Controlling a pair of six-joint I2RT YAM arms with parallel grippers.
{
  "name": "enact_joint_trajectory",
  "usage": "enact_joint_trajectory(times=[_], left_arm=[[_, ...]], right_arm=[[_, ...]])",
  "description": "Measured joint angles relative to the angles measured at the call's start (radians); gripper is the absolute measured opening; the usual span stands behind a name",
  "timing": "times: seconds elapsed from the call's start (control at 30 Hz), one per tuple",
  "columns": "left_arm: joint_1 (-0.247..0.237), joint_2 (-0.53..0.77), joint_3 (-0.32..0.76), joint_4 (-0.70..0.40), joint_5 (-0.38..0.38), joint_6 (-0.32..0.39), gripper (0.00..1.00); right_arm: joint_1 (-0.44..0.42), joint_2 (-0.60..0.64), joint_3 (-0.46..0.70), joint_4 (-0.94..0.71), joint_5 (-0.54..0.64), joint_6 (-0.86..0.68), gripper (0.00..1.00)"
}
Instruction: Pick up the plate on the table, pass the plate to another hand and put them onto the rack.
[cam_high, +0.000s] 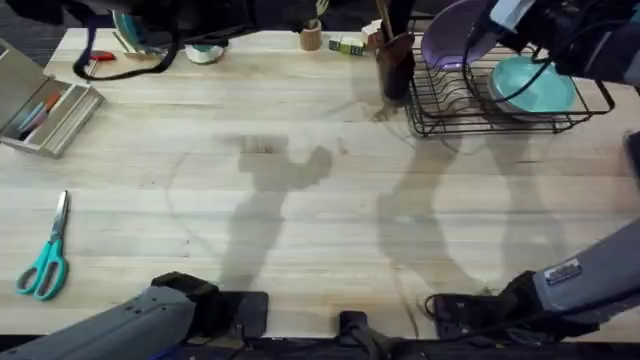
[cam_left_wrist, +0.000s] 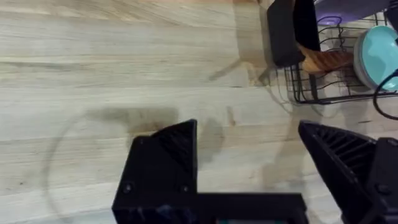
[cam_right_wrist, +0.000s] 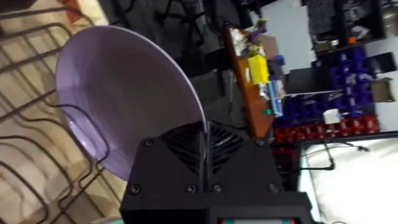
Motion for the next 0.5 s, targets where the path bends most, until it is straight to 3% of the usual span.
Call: enact_joint_trajectory(times=[0.3, 0.4, 0.47, 0.5], left_arm=[[0.0, 0.0, 0.0, 0.0, 0.0, 0.0, 0.993], [0.0, 0.0, 0.0, 0.0, 0.0, 0.0, 0.993], [0.0, 0.0, 0.0, 0.0, 0.0, 0.0, 0.993], [0.0, 0.0, 0.0, 0.0, 0.0, 0.0, 0.993]], right_arm=[[-0.004, 0.012, 0.005, -0.025, 0.004, -0.001, 0.036], [-0.006, 0.012, 0.007, -0.039, 0.004, -0.001, 0.156], [-0.006, 0.012, 0.007, -0.042, 0.003, -0.002, 0.329], [-0.006, 0.012, 0.007, -0.04, 0.003, -0.001, 0.483]])
